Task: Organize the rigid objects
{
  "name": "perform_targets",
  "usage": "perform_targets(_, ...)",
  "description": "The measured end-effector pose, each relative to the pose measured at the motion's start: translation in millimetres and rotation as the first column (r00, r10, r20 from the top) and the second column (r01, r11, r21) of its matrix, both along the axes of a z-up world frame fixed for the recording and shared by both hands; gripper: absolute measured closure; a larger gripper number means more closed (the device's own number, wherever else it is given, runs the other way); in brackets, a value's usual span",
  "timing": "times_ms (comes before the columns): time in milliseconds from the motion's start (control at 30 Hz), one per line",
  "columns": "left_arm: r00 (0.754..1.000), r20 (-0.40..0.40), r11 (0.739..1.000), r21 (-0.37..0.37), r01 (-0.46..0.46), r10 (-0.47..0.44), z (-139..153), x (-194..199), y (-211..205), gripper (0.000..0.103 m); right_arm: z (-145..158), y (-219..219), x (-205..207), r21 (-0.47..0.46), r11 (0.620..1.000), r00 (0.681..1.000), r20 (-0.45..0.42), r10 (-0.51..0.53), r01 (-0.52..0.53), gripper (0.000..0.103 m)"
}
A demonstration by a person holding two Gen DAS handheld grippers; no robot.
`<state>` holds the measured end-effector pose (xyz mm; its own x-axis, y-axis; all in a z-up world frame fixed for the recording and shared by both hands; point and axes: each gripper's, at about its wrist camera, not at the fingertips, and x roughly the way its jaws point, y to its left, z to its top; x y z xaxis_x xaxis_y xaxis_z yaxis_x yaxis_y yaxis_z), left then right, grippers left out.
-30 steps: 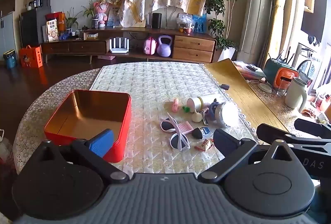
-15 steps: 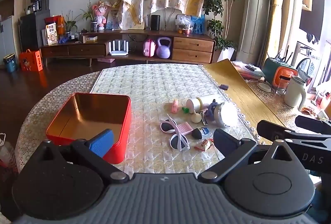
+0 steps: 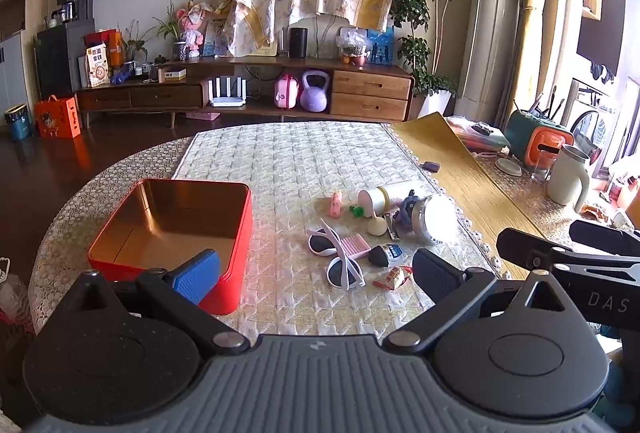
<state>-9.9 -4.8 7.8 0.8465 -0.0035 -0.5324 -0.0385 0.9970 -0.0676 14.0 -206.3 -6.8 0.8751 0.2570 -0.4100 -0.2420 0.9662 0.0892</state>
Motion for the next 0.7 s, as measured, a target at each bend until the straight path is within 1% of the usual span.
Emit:
perform_targets(67, 1.000, -0.004, 1.000, 0.000, 0.002, -0.002, -1.1, 1.2, 0.2, 0.000, 3.9, 0.6, -1.7, 0.001, 1.000, 1.000, 0.002, 0.002, -0.002, 0.000)
perform_targets(700, 1.000, -0.027, 1.000, 0.002, 0.002, -0.002, -10.3, 8.2, 1.9, 0.000, 0.5, 3.0, -2.6, 0.000, 1.000, 1.000, -0.006, 0.005, -0.005, 0.000)
